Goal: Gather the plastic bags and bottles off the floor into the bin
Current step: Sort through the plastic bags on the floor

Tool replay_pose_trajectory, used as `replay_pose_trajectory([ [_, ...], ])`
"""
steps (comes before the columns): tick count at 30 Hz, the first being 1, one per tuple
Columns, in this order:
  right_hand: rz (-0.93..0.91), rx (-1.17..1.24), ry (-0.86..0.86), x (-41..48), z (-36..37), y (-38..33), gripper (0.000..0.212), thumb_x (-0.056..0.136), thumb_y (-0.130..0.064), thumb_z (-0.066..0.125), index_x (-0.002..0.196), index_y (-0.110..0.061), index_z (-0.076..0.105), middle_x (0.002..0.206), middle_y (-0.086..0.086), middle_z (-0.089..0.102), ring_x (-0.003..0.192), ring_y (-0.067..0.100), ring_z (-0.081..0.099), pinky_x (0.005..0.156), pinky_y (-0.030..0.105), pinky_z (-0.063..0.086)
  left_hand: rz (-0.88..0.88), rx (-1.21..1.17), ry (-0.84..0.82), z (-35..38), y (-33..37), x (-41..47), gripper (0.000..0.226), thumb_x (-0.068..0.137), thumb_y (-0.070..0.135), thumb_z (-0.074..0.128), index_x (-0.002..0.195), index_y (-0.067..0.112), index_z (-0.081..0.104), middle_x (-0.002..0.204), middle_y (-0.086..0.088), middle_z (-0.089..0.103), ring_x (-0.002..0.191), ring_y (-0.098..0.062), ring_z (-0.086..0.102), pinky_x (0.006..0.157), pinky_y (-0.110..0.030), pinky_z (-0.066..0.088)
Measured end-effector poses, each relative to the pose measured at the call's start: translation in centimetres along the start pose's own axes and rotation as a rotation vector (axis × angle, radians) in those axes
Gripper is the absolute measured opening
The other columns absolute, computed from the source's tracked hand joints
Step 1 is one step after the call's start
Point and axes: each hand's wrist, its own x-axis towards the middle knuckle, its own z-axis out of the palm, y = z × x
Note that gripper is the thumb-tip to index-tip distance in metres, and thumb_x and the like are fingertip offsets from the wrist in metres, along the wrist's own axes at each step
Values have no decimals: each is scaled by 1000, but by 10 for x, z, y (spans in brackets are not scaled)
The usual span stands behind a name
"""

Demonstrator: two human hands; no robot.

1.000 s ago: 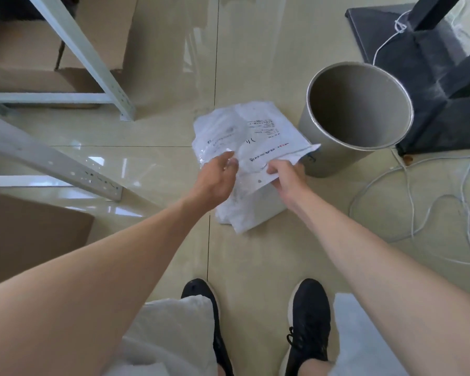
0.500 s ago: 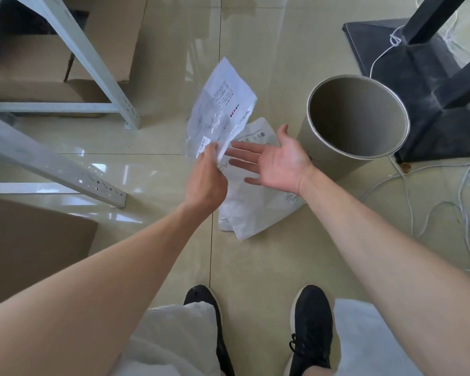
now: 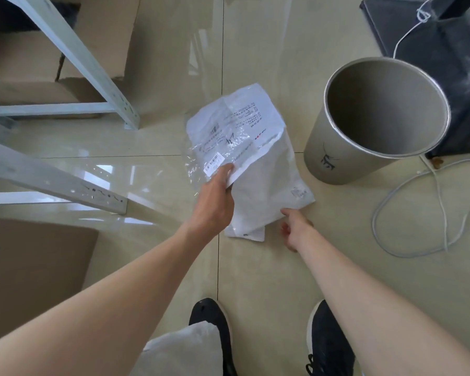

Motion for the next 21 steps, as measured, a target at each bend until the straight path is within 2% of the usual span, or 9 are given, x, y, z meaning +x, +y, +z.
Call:
replay_pose_trajectory([
  [2, 13, -6, 15, -1, 3, -8, 23, 79, -17, 75, 92, -14, 57, 67, 1, 47, 52, 15, 40, 52, 24, 41, -3, 5, -26, 1, 4, -2, 55, 99, -2, 37, 150, 19, 40, 130, -11, 63, 111, -35, 56, 83, -32, 41],
  [6, 55, -80, -59, -5, 10, -17, 41, 85, -27, 70, 120, -13, 54, 80, 3, 49, 65, 18, 45, 55, 29, 38, 6, 62, -45, -1, 5, -5, 61, 98, -6, 36, 156, 14, 33, 146, -11, 53, 131, -31, 48, 89, -23, 32],
  [8, 55, -54, -62, 0, 14, -16, 52, 88, -26, 67, 134, -10, 49, 112, 10, 59, 100, 27, 58, 77, 37, 47, -9, 95, -23, -3, -1, -6, 68, 94, -9, 35, 157, 16, 31, 151, -10, 49, 135, -31, 45, 96, -27, 34],
  [10, 65, -4, -53, 9, 19, -10, 53, 87, -25, 68, 134, -11, 50, 130, 8, 57, 122, 27, 54, 97, 41, 45, -26, 105, 24, -6, -8, -7, 72, 91, -12, 34, 157, 18, 35, 151, -8, 50, 135, -31, 46, 101, -32, 38],
  [13, 31, 98, -83, 45, 25, 0, 55, 66, -28, 78, 117, -15, 61, 121, 5, 69, 106, 26, 66, 98, 39, 51, -41, 76, 171, -17, -11, -2, 77, 85, -16, 32, 151, 21, 45, 138, -12, 61, 122, -35, 55, 91, -37, 46],
  [15, -9, 96, -28, 118, 26, 19, 71, 44, -33, 82, 111, -18, 64, 111, 5, 73, 97, 29, 70, 94, 43, 55, -75, 4, 280, -28, -8, 9, 83, 79, -19, 29, 147, 24, 49, 123, -16, 66, 103, -37, 60, 77, -35, 46],
  [17, -26, 96, 28, 164, 29, 27, 87, 29, -37, 84, 111, -20, 62, 107, 4, 72, 95, 29, 70, 93, 44, 55, -88, -47, 365, -42, 0, 18, 85, 74, -19, 26, 142, 24, 53, 104, -12, 67, 79, -27, 54, 65, -30, 41],
  [19, -34, 143, 67, 138, 26, 15, 82, 37, -32, 87, 114, -16, 62, 105, 3, 71, 95, 28, 69, 91, 42, 56, -93, -57, 428, -52, 8, 21, 82, 71, -19, 25, 136, 21, 57, 85, -7, 62, 68, -24, 45, 58, -29, 36],
  [21, -69, 168, 52, 45, 25, -9, 50, 63, -16, 83, 107, -7, 61, 101, 4, 70, 92, 27, 68, 90, 41, 56, -107, -85, 475, -59, 13, 20, 78, 70, -20, 24, 130, 17, 59, 71, 2, 54, 69, -25, 41, 55, -25, 30],
])
